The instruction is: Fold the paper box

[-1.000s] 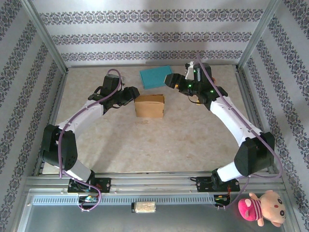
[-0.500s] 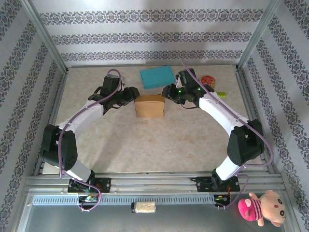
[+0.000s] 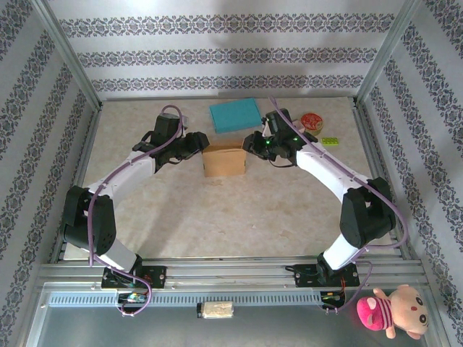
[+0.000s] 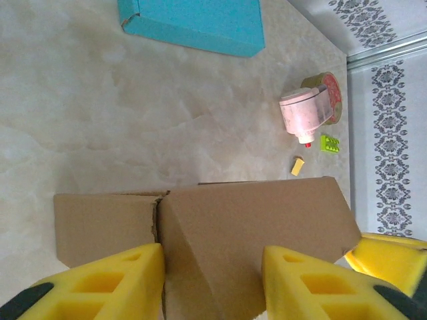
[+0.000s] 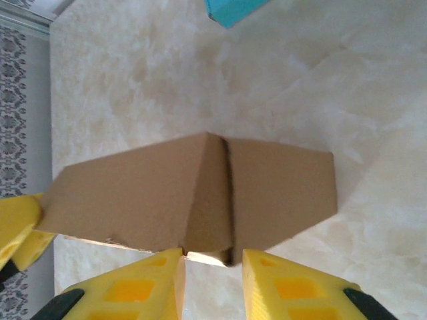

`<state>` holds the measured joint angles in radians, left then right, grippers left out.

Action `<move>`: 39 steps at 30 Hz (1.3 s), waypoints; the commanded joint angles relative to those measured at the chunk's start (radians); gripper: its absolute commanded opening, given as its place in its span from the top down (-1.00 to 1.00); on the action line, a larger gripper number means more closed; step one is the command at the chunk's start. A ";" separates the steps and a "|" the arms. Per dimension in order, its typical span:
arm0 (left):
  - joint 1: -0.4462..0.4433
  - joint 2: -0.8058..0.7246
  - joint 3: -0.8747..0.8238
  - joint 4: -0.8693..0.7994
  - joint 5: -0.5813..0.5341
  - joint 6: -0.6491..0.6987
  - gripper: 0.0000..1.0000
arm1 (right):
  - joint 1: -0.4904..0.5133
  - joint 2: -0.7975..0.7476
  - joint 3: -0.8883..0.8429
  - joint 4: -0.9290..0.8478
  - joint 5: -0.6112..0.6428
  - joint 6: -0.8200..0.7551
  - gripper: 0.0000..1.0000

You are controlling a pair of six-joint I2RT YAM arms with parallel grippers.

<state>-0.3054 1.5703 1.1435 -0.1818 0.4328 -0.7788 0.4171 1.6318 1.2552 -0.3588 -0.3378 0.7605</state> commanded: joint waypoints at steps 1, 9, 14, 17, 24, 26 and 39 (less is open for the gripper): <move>0.000 -0.003 -0.046 -0.047 -0.025 0.045 0.14 | -0.012 -0.003 -0.051 -0.056 0.047 -0.011 0.42; -0.003 -0.015 -0.053 -0.018 -0.008 0.050 0.12 | -0.033 -0.023 0.128 -0.092 -0.003 -0.030 0.12; -0.004 -0.011 -0.058 -0.013 -0.006 0.051 0.13 | -0.027 0.034 0.191 -0.112 0.043 -0.075 -0.15; -0.005 -0.013 -0.062 -0.019 -0.009 0.056 0.12 | -0.017 0.087 0.209 -0.123 0.016 -0.100 -0.23; -0.007 -0.013 -0.137 -0.052 -0.145 0.120 0.42 | 0.025 0.176 0.129 -0.159 0.129 -0.207 -0.23; -0.006 -0.003 -0.167 -0.041 -0.148 0.122 0.43 | 0.026 0.188 0.105 -0.155 0.130 -0.216 -0.15; -0.007 -0.057 -0.127 -0.002 -0.147 0.108 -0.07 | 0.034 0.178 0.170 -0.202 0.143 -0.246 -0.13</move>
<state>-0.3134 1.5208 1.0267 -0.0238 0.3523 -0.6796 0.4374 1.7809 1.4231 -0.4244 -0.2607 0.5488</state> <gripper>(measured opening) 0.514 0.560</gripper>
